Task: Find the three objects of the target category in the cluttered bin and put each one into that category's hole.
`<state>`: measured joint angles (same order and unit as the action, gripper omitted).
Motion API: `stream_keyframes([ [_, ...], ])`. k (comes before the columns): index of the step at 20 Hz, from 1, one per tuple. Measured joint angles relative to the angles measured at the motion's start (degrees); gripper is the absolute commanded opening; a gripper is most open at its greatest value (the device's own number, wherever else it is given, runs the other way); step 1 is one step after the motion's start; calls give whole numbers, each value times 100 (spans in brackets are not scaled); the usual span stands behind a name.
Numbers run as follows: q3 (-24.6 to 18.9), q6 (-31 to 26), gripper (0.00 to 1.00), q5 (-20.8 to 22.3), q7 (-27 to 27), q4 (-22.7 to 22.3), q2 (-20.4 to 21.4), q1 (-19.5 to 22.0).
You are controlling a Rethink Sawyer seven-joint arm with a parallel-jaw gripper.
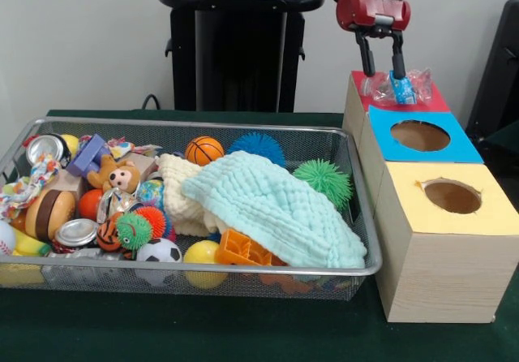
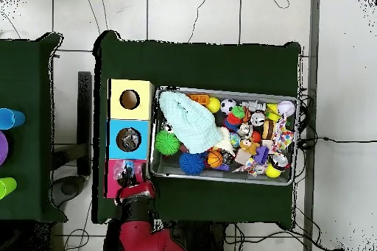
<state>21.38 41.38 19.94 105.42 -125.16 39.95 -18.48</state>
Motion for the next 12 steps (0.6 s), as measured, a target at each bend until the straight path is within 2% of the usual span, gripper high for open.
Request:
stream_keyframes([
  [12,-75,-1,100,2,0,84,-12,1],
])
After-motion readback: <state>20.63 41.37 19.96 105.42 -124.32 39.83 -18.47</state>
